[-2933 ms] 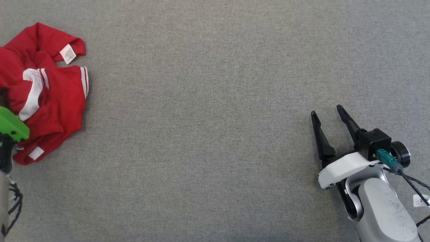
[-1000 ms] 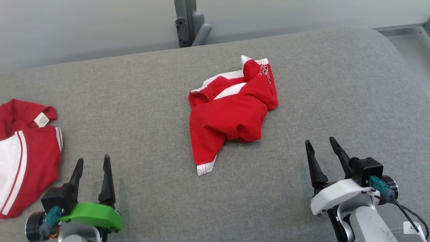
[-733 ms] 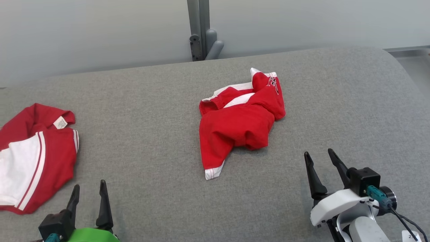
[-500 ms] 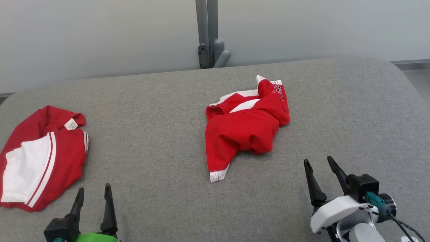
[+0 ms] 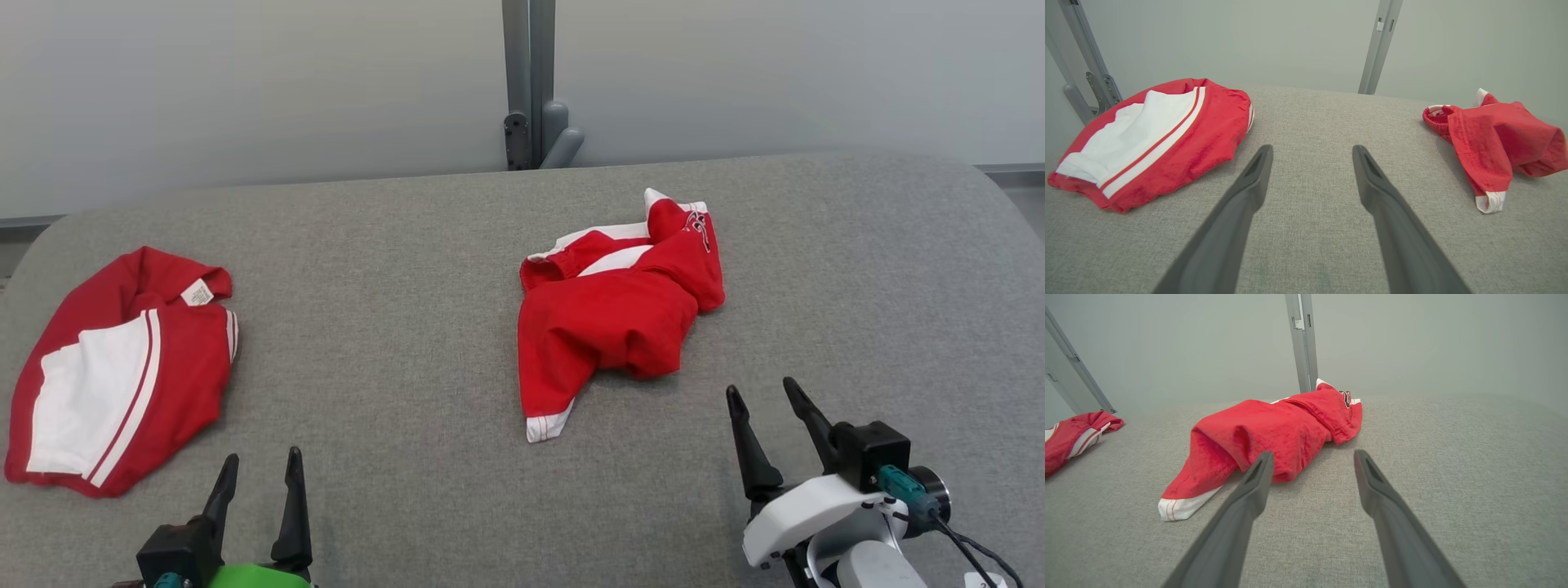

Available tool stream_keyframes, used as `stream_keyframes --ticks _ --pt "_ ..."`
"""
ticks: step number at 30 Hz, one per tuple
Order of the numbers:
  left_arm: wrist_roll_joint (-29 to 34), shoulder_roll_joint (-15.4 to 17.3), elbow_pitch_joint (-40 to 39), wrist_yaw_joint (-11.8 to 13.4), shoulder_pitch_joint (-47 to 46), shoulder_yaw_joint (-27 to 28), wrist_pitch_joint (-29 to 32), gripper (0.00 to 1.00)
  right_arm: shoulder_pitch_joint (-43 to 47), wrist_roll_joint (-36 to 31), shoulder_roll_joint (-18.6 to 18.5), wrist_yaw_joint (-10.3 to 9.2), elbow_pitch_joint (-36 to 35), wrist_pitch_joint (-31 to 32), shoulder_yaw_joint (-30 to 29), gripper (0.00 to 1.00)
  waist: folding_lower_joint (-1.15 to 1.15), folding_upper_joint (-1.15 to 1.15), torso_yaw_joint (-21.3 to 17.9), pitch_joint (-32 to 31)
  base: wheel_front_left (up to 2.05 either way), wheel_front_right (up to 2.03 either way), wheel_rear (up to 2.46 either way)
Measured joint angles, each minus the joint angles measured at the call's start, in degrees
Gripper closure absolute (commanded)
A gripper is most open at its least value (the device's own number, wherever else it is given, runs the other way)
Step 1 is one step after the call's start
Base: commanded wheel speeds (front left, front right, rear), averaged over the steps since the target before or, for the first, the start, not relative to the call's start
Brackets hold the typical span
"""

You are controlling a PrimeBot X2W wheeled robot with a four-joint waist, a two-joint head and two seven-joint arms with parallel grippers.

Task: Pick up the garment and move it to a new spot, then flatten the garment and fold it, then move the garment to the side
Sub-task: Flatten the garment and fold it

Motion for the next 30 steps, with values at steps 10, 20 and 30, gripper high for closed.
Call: stream_keyframes --ticks 10,20,30 --pt "-2.5 -0.1 0.4 -0.1 -1.9 -5.2 0.0 0.00 -5.5 1.6 0.0 0.00 4.4 0.0 10.2 0.00 0.00 0.00 3.8 2.4 0.00 0.00 0.00" --pt "-4.0 0.0 1.2 -0.1 -2.9 -9.2 0.0 0.00 -12.6 4.9 0.1 0.01 19.4 0.0 17.2 0.00 0.00 0.00 10.9 5.5 0.00 0.00 0.00" --pt "-4.7 0.0 1.0 -0.1 -4.1 -10.2 0.0 0.00 -15.7 6.2 0.1 -0.01 23.6 0.0 17.3 1.00 0.00 0.00 15.6 8.8 0.00 0.00 0.00"
